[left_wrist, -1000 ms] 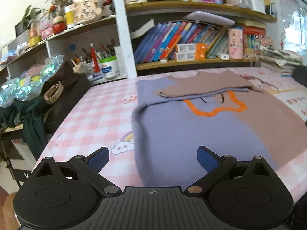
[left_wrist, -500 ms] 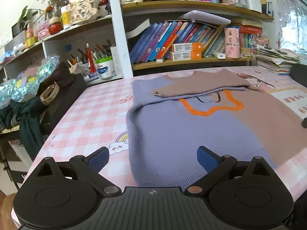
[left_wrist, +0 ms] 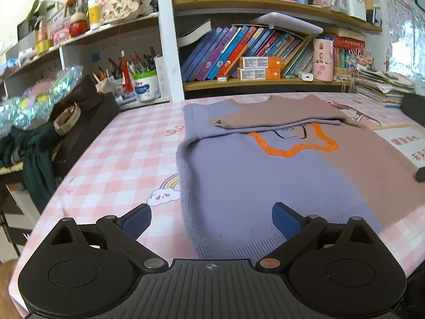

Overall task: Fold clothes
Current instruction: 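Move the open right gripper back to the sweater hem, then pinch the sweater hem with the left gripper while the right gripper pinches beside it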

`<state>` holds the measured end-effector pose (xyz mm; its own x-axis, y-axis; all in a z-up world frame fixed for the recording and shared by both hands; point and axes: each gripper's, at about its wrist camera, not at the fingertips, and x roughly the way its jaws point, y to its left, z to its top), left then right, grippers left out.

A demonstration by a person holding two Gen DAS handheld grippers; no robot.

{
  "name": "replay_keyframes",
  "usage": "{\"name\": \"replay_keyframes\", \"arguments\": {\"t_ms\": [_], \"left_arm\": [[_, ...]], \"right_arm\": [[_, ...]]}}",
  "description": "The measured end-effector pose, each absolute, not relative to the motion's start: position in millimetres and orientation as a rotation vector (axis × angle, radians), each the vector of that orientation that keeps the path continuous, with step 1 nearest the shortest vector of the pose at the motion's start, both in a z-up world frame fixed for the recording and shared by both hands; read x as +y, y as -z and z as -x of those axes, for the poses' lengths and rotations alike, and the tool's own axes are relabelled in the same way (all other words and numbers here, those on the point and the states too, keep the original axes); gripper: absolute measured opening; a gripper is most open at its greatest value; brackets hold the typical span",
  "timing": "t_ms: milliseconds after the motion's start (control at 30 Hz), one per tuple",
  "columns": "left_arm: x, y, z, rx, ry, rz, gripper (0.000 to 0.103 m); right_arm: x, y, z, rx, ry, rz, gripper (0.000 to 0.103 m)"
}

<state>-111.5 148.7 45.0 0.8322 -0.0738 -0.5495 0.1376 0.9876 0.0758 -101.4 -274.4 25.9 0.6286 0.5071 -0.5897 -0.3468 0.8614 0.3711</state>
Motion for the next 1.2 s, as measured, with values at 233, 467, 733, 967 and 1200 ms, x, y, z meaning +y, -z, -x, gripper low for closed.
{"name": "replay_keyframes", "arguments": {"t_ms": [233,467,733,967,1200], "left_arm": [[162,-35,103,0.647,0.1,-0.043,0.041],[172,-32,101,0.631,0.153,0.066,0.008],[164,-46,106,0.588,0.2,0.059,0.01],[171,-40,115,0.641,0.231,0.04,0.026],[182,-33,114,0.671,0.237,0.106,0.026]], "right_arm": [[-275,-25,95,0.752,-0.488,-0.244,0.021],[-273,-23,92,0.753,-0.511,-0.272,0.012],[-277,-37,88,0.708,-0.554,-0.389,0.01],[-285,-26,88,0.78,-0.515,-0.402,0.015],[-283,-19,85,0.819,-0.559,-0.436,0.02]]}}
